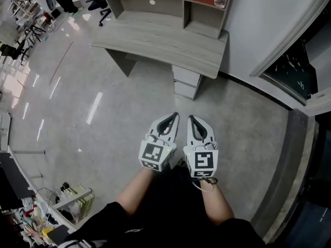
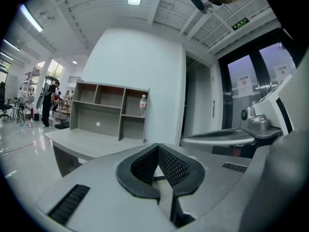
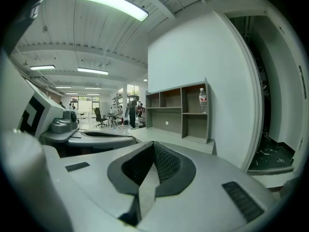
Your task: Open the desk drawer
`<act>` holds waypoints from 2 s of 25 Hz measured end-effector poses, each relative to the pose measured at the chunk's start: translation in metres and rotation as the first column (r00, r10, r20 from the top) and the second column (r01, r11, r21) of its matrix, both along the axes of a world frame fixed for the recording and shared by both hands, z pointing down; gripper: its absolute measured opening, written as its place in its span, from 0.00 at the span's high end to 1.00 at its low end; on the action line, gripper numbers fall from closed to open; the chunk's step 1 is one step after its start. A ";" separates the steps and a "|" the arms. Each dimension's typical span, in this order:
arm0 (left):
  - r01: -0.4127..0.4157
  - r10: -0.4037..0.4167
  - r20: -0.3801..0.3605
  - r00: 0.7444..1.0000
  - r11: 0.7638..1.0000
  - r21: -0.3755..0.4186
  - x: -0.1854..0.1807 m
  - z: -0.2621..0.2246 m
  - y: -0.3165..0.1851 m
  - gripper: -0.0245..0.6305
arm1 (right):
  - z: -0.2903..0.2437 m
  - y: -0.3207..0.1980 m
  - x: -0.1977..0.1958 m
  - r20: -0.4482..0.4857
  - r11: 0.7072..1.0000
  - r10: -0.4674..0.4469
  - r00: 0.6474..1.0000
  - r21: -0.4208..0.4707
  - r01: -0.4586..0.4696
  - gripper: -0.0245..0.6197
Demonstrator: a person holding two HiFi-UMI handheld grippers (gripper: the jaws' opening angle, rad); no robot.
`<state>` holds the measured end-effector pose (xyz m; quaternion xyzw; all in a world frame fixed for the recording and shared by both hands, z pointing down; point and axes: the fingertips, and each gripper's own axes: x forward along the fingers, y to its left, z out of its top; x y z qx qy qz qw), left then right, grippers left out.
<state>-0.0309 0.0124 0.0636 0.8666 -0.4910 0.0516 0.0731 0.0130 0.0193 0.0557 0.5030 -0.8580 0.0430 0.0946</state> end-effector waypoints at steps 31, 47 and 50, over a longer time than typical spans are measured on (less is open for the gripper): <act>-0.068 0.067 0.062 0.996 0.998 0.010 -0.026 0.126 -0.164 0.96 | 0.139 -0.154 -0.009 -0.001 0.998 0.043 0.999 -0.040 -0.043 0.95; -0.201 0.189 0.149 0.971 0.977 0.070 -0.023 0.233 -0.226 0.96 | 0.274 -0.206 -0.004 0.128 0.990 0.131 0.983 -0.071 -0.123 0.95; -0.206 0.192 0.169 0.967 0.976 0.072 -0.024 0.254 -0.239 0.96 | 0.297 -0.216 -0.006 0.131 0.990 0.131 0.983 -0.071 -0.123 0.95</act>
